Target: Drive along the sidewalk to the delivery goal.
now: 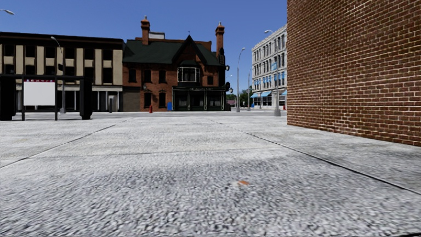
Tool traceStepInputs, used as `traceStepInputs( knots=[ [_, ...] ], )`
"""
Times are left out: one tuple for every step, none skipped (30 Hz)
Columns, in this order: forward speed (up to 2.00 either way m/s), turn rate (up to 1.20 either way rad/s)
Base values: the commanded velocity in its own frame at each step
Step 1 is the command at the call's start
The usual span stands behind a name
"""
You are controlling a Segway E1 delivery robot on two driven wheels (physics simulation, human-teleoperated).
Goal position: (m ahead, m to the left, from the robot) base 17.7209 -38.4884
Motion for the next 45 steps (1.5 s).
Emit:
traceStepInputs(
  knots=[
    [2.00,0.00],
    [2.00,0.00],
    [2.00,0.00],
    [2.00,0.00],
    [2.00,0.00],
    [2.00,0.00],
    [2.00,0.00],
    [2.00,0.00],
    [2.00,0.00],
    [2.00,0.00],
    [2.00,0.00],
    [2.00,0.00],
    [2.00,0.00],
    [2.00,0.00],
    [2.00,0.00],
    [2.00,0.00],
    [2.00,0.00],
    [2.00,0.00],
    [2.00,0.00],
    [2.00,0.00],
    [2.00,0.00],
    [2.00,0.00],
    [2.00,0.00],
    [2.00,0.00],
    [2.00,0.00],
    [2.00,0.00],
    [2.00,0.00],
    [2.00,0.00],
    [2.00,0.00],
    [2.00,0.00],
    [2.00,0.00],
    [2.00,0.00],
    [2.00,0.00],
    [2.00,0.00],
    [2.00,0.00],
    [2.00,0.00],
    [2.00,0.00],
    [2.00,0.00],
    [2.00,0.00],
    [2.00,0.00],
    [2.00,0.00],
    [2.00,0.00],
    [2.00,0.00],
    [2.00,0.00],
    [2.00,0.00]
  ],
)
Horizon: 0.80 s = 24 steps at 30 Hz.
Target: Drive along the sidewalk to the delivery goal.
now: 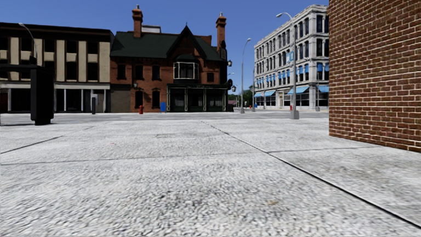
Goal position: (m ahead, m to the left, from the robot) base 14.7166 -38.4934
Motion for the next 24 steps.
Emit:
traceStepInputs(
  knots=[
    [2.00,0.00],
    [2.00,0.00],
    [2.00,0.00],
    [2.00,0.00],
    [2.00,0.00],
    [2.00,0.00],
    [2.00,0.00],
    [2.00,0.00],
    [2.00,0.00],
    [2.00,0.00],
    [2.00,0.00],
    [2.00,0.00],
    [2.00,0.00],
    [2.00,0.00],
    [2.00,0.00],
    [2.00,0.00],
    [2.00,0.00],
    [2.00,0.00],
    [2.00,0.00],
    [2.00,0.00],
    [2.00,0.00],
    [2.00,0.00],
    [2.00,0.00],
    [2.00,0.00]
  ],
)
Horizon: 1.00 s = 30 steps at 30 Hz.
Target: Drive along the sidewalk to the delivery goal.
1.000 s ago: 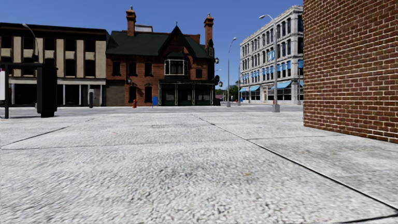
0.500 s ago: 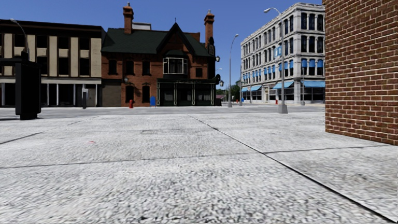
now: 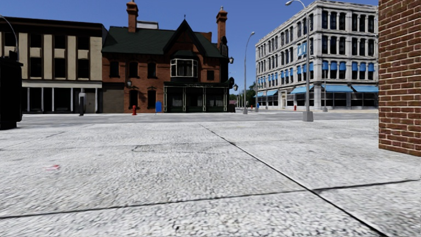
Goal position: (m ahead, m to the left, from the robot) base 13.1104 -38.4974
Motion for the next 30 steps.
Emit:
traceStepInputs(
  knots=[
    [2.00,0.00],
    [2.00,0.00],
    [2.00,0.00],
    [2.00,0.00],
    [2.00,0.00],
    [2.00,0.00],
    [2.00,0.00],
    [2.00,0.00],
    [2.00,0.00],
    [2.00,0.00],
    [2.00,0.00],
    [2.00,0.00],
    [2.00,0.00],
    [2.00,0.00],
    [2.00,0.00],
    [2.00,-0.08],
    [1.94,-0.13],
    [1.67,-0.15],
    [1.67,-0.15],
    [1.44,-0.18],
    [1.33,-0.22],
    [1.31,-0.32],
    [1.31,-0.32],
    [1.30,-0.35],
    [1.30,-0.36],
    [1.30,-0.37],
    [1.30,-0.37],
    [1.30,-0.37],
    [1.30,-0.38],
    [1.30,-0.39]
  ],
)
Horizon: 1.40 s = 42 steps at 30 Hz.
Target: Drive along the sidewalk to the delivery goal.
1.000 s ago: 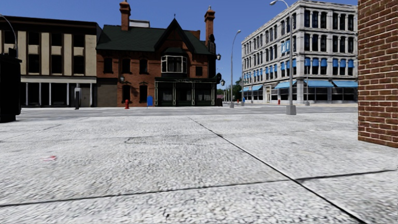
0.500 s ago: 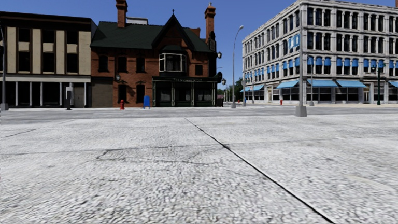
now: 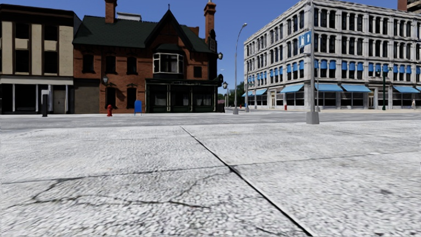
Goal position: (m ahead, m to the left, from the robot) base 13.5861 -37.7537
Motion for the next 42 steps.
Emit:
traceStepInputs(
  knots=[
    [1.30,-0.45],
    [1.30,-0.50],
    [1.30,-0.50],
    [1.30,-0.51],
    [1.30,-0.51],
    [1.30,-0.51],
    [1.30,-0.51],
    [1.30,-0.51],
    [1.30,-0.51],
    [1.32,-0.51],
    [1.47,-0.51],
    [1.47,-0.51],
    [1.58,-0.49],
    [1.61,-0.47],
    [1.62,-0.47],
    [1.62,-0.47],
    [1.62,-0.47],
    [1.62,-0.47],
    [1.62,-0.46],
    [1.62,-0.45],
    [1.62,-0.45],
    [1.62,-0.44],
    [1.62,-0.44],
    [1.62,-0.44],
    [1.62,-0.44],
    [1.62,-0.44],
    [1.63,-0.44],
    [1.64,-0.44],
    [1.64,-0.44],
    [1.65,-0.44],
    [1.65,-0.44],
    [1.65,-0.44],
    [1.66,-0.46],
    [1.66,-0.51],
    [1.66,-0.51],
    [1.66,-0.52],
    [1.66,-0.53],
    [1.66,-0.53],
    [1.67,-0.53],
    [1.67,-0.53],
    [1.68,-0.53],
    [1.70,-0.53]
  ],
)
